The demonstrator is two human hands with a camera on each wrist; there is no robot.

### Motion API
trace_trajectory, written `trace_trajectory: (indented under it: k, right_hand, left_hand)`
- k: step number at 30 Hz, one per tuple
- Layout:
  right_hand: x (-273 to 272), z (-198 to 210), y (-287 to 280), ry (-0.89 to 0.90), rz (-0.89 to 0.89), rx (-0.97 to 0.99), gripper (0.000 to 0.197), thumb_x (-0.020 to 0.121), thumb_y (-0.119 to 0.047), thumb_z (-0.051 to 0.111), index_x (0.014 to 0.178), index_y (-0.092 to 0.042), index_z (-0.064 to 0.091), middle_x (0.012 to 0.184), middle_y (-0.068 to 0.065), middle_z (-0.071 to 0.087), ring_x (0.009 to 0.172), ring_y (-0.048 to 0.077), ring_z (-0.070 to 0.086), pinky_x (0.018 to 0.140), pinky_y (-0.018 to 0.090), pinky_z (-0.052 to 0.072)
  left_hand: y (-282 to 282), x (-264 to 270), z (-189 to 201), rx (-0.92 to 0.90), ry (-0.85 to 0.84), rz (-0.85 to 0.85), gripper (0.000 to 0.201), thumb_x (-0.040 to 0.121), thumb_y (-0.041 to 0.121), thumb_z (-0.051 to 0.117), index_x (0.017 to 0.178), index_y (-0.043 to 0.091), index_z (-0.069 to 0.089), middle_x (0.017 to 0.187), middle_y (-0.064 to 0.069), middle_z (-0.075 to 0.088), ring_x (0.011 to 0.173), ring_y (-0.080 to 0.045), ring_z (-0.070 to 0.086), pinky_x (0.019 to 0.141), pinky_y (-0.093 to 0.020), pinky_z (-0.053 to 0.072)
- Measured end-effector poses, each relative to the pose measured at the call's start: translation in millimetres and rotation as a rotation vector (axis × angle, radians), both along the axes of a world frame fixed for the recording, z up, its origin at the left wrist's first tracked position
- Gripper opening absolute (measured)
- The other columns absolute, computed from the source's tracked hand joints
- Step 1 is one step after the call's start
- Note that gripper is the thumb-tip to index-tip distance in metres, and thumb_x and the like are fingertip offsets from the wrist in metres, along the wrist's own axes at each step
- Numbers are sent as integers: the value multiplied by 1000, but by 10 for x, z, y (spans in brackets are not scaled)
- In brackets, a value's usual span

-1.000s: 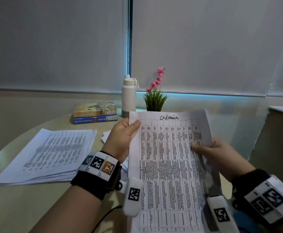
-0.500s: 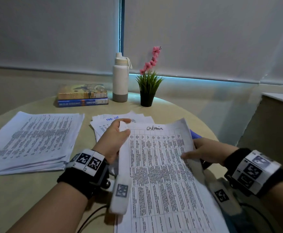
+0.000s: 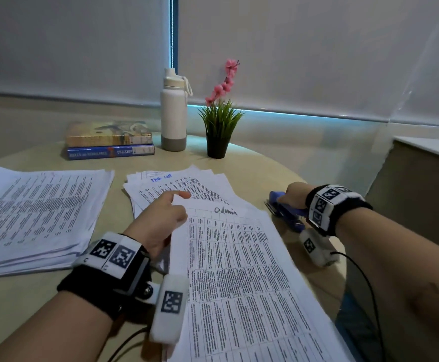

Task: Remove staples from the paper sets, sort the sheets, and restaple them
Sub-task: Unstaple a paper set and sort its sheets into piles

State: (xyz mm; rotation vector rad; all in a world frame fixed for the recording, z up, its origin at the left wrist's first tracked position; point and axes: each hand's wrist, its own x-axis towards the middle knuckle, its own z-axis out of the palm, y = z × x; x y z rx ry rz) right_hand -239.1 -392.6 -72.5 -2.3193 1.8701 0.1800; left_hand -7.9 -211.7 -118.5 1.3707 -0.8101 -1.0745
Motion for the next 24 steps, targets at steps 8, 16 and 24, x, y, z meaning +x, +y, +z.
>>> trace_trajectory:
  k: [8,16,24]
  right_hand:
    - [50,114,7,-867,-164,-152,9,85,-12,59,92,-9,54,87,15,57,85,32,58,74,39,50]
    - [696,531,717,-1654,-9,165,7,92,-18,53,99,-15,55,87,5,62,78,18,61,63,33,49]
    - [1142,407,989,-1456,148,173,26,92,-25,57,115,-14,53,107,11,63,90,20,60,80,34,49]
  left_hand:
    - [63,-57,71,-44,-30,-49,48,69,6,49,96,42,65,105,-16,53,84,-28,46,78,-45,41]
    - [33,-94,-6,-70,-25,-62,30,81,-9,48,93,7,70,99,-22,73,96,-42,69,90,-62,50]
    - [27,-93,2,-83,-11,-59,31,89,-9,49,102,8,71,102,-28,71,100,-47,66,90,-65,49]
